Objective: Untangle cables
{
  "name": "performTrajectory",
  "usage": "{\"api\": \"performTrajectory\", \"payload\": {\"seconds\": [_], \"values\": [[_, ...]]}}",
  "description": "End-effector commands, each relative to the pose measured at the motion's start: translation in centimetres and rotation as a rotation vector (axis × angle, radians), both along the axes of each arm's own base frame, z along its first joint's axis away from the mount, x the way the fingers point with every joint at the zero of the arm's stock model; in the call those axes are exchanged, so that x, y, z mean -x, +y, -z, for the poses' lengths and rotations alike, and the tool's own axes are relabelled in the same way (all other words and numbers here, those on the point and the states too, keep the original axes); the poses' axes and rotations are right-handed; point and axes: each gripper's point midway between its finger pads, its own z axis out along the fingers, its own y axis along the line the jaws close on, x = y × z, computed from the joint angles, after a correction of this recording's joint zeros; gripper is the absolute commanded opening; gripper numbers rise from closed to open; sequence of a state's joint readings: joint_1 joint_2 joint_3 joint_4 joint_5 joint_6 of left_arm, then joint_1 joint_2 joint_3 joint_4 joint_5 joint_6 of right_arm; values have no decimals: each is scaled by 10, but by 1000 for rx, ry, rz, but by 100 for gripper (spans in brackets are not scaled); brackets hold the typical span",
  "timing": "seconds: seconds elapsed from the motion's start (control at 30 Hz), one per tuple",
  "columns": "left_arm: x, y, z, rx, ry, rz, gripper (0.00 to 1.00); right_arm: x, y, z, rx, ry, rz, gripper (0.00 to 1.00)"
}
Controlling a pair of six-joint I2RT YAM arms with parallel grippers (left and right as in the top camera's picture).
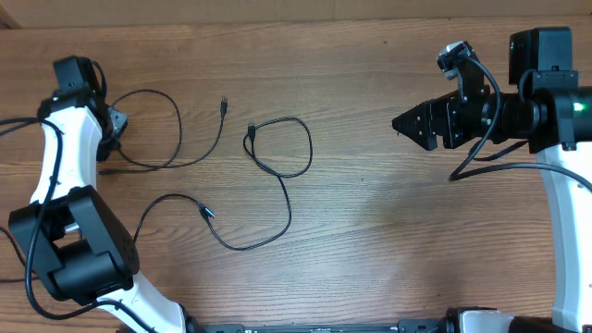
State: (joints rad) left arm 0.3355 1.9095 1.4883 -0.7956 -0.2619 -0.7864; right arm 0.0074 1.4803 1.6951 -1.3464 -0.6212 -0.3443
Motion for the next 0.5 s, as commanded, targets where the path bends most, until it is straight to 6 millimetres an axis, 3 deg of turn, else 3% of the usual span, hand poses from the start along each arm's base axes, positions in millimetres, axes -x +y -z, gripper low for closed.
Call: {"api": "performTrajectory", "payload": {"seconds": [0.0,0.27,0.47], "values": [[7,4,23,-14,41,-26,44,-2,-1,-2,0,-10,0,79],[15,0,86,36,172,-22,38,-2,-1,-2,1,-10,0,79],[15,0,105,44,194,-21,41,-2,-1,-2,1,-10,0,79]]}}
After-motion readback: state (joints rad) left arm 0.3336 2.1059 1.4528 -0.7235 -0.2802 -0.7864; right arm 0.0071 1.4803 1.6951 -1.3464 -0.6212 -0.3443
